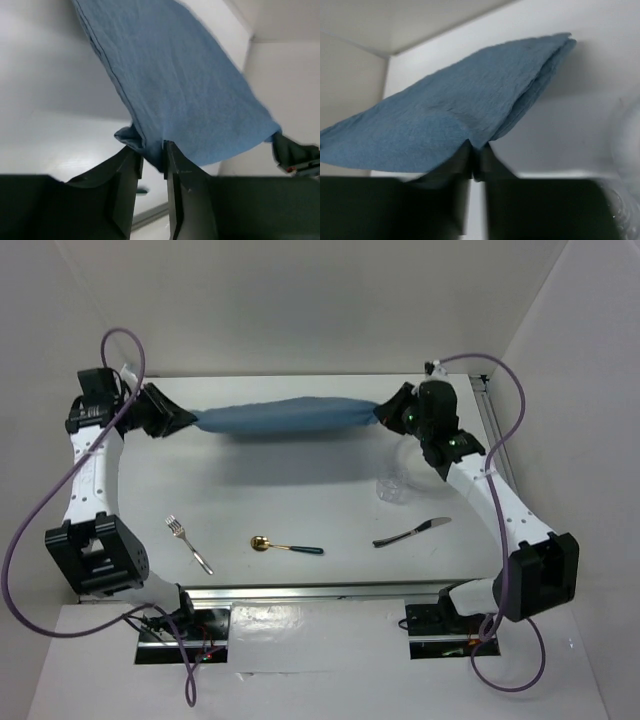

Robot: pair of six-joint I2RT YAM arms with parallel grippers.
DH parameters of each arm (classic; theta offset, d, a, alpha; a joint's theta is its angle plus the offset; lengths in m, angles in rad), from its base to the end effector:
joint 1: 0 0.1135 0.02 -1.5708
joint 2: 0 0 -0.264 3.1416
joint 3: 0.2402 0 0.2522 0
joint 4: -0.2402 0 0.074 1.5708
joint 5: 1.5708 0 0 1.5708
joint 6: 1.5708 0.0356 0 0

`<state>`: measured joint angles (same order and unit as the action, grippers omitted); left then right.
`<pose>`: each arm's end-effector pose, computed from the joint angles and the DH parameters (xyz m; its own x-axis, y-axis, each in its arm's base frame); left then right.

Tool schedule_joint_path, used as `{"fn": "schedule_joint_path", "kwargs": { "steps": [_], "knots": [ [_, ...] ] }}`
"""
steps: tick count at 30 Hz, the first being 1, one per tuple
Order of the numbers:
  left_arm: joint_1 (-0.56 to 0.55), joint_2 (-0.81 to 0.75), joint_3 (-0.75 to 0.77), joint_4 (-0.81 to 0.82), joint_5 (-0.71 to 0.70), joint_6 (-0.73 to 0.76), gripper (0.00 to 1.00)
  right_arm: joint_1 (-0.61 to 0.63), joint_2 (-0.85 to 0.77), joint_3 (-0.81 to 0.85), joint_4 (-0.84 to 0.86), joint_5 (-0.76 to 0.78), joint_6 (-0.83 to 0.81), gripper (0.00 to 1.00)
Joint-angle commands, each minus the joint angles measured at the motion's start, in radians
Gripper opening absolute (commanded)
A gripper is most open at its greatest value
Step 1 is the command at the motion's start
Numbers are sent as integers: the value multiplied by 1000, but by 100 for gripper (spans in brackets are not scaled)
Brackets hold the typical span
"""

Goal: Set the dinner table for one person

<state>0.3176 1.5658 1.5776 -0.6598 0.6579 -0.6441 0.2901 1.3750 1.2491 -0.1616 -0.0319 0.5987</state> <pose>0.3339 0.0869 0.3787 -0.5882 -0.6935 -0.4159 -0.1716 0.6096 -0.7739 0.3104 0.0938 0.3701 -0.4021 0.4678 -0.7871 -0.1072 0.8296 0.5479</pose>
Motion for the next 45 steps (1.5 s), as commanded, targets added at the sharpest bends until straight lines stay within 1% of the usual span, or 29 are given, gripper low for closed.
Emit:
{"fn": "schedule_joint_path", "kwargs": {
  "steps": [1, 2, 3, 4, 5, 6, 7, 9, 10, 11, 12, 13, 14, 15, 16, 17, 18, 19, 20, 23, 25, 26, 28, 32, 36, 42, 45],
  "knots": [
    [11, -131, -193, 23, -86, 64, 44, -3, -102, -190, 20, -23, 33, 46],
    [11, -159, -217, 8, -105, 76, 90, -3, -117, -223, 11, -34, 33, 67],
    [11, -159, -228, -41, -160, 102, 100, 7, -129, -249, -2, -34, 21, 83],
    [11, -159, -228, -64, -199, 103, 100, 7, -139, -264, -54, -20, 12, 93],
    [11, -170, -209, -82, -234, 103, 100, 7, -139, -264, -85, 9, 12, 98],
    [11, -170, -197, -95, -271, 103, 100, 7, -139, -264, -111, 26, -3, 99],
    [11, -170, -174, -95, -271, 103, 100, 17, -151, -242, -142, 39, -17, 99],
    [11, -170, -174, -78, -271, 103, 100, 17, -160, -217, -142, 50, -37, 98],
    [-3, -170, -174, -54, -258, 103, 83, 46, -149, -177, -142, 59, -57, 95],
    [-21, -153, -174, -54, -257, 103, 71, 61, -131, -151, -142, 59, -66, 93],
    [-50, -141, -174, -38, -277, 94, 33, 78, -78, -123, -142, 72, -89, 78],
    [-70, -127, -174, -20, -287, 93, 14, 119, -42, -93, -159, 85, -89, 68],
    [-87, -84, -183, -5, -287, 93, 2, 142, -3, -29, -159, 86, -99, 58],
    [-107, -57, -183, -4, -300, 83, 0, 161, 40, 4, -171, 86, -111, 40],
    [-150, -29, -183, 5, -334, 74, 0, 178, 133, 39, -191, 67, -111, 31],
    [-170, 26, -183, 5, -349, 73, 0, 205, 183, 106, -200, 50, -120, 23],
    [-190, 49, -183, 18, -365, 73, 0, 216, 234, 142, -216, 37, -120, 16],
    [-224, 69, -183, 28, -395, 61, 0, 225, 328, 174, -246, 23, -120, 4],
    [-239, 86, -208, 41, -405, 61, 0, 225, 373, 228, -259, 9, -120, 0],
    [-281, 158, -228, 71, -428, 51, 0, 235, 513, 283, -269, -16, -108, 0],
    [-304, 206, -238, 80, -460, 50, 0, 235, 561, 294, -269, -26, -97, 0],
    [-304, 215, -261, 89, -460, 50, 0, 235, 600, 294, -280, -26, -88, 0],
    [-313, 241, -283, 104, -460, 41, 0, 245, 624, 294, -280, -26, -79, 0],
    [-313, 264, -344, 126, -460, 18, 0, 256, 634, 187, -271, -7, -60, 0],
    [-334, 273, -383, 141, -458, -3, 0, 265, 596, 81, -251, 12, -42, 0],
    [-344, 252, -441, 141, -495, -22, 0, 294, 540, -80, -217, 3, -7, 0],
    [-344, 234, -441, 108, -541, -22, 0, 328, 515, -125, -226, 44, 3, 0]
  ]
}}
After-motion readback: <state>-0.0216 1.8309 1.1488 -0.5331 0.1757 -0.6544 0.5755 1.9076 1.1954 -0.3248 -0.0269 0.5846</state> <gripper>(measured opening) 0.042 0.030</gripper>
